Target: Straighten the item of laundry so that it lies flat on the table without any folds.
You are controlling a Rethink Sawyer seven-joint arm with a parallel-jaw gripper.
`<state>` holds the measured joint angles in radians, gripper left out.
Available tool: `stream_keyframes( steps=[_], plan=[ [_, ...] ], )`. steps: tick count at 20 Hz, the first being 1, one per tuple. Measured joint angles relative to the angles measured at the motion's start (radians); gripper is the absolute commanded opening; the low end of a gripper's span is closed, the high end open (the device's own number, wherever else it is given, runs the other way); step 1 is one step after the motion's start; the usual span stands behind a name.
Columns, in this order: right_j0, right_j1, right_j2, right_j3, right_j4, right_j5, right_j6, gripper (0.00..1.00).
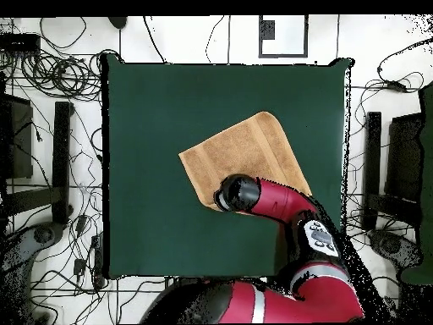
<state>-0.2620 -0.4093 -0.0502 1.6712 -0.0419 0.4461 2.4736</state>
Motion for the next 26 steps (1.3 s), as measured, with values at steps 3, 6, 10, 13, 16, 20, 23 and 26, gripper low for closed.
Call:
stream_keyframes(
  steps=[3, 6, 10, 13, 16, 20, 23, 26],
  plan=[
    [-0.011, -0.001, 0.010, 0.001, -0.005, 0.002, 0.000, 1.00],
    [-0.014, -0.001, 0.012, 0.002, -0.005, 0.004, 0.000, 1.00],
    [-0.008, -0.006, 0.012, 0.007, -0.007, 0.003, 0.000, 1.00],
    [0.006, -0.022, 0.012, 0.028, -0.007, 0.003, 0.000, 1.00],
    [0.027, -0.043, 0.012, 0.061, -0.007, 0.003, 0.000, 1.00],
    [0.052, -0.071, 0.012, 0.109, -0.007, 0.003, 0.000, 1.00],
    [0.059, -0.082, 0.012, 0.134, -0.007, 0.003, 0.000, 1.00],
    [0.060, -0.089, 0.012, 0.151, -0.007, 0.003, 0.000, 1.00]
  ],
)
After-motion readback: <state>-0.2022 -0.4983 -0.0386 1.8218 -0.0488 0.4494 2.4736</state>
